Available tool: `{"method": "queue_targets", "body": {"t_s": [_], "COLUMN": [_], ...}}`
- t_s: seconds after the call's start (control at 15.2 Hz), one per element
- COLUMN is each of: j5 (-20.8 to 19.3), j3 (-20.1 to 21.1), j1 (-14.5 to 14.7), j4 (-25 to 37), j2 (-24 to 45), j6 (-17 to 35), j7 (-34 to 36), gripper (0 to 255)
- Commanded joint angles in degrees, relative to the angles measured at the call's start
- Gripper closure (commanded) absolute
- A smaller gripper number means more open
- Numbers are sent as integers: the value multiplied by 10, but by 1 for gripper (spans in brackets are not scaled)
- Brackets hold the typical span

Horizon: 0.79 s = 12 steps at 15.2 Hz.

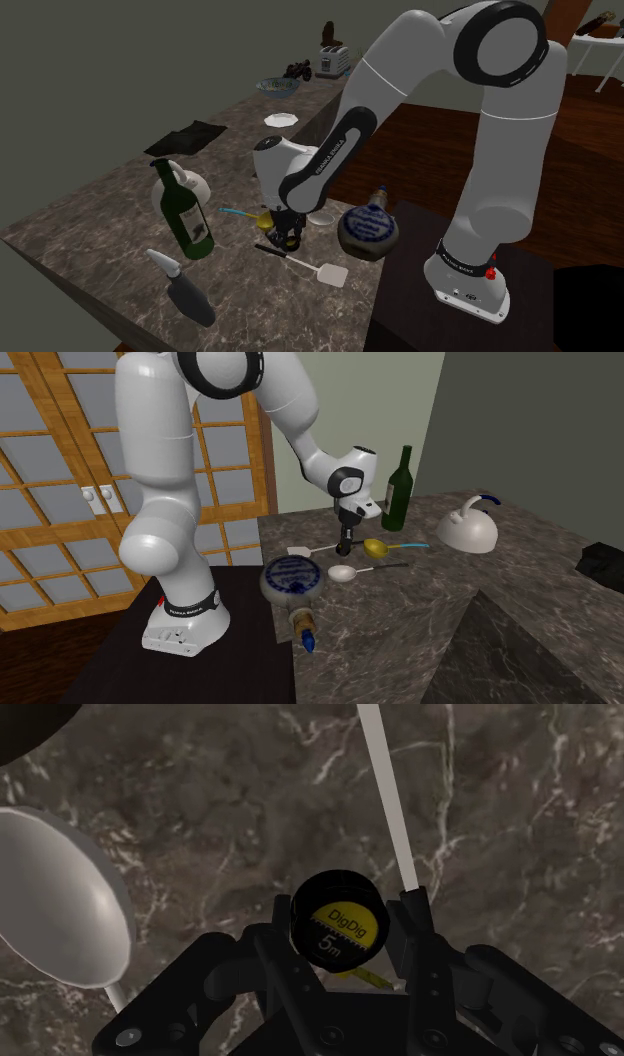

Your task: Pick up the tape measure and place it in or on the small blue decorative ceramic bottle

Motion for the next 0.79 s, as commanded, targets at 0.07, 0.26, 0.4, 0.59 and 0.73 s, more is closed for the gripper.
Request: {"method": "queue_targets", "body": {"t_s": [0.07, 0.26, 0.4, 0.59, 0.73], "j5": [9, 19, 25, 34, 39], "j3": [3, 6, 8, 9, 10], "j1": [-2, -4, -5, -6, -7], "j4": [2, 5, 8, 13, 17], "j2": [-18, -38, -51, -69, -81], "j6": [-19, -41, -56, -79, -94], "j7": [-6, -12, -16, -22, -25], "gripper": [255, 255, 255, 255, 255]}}
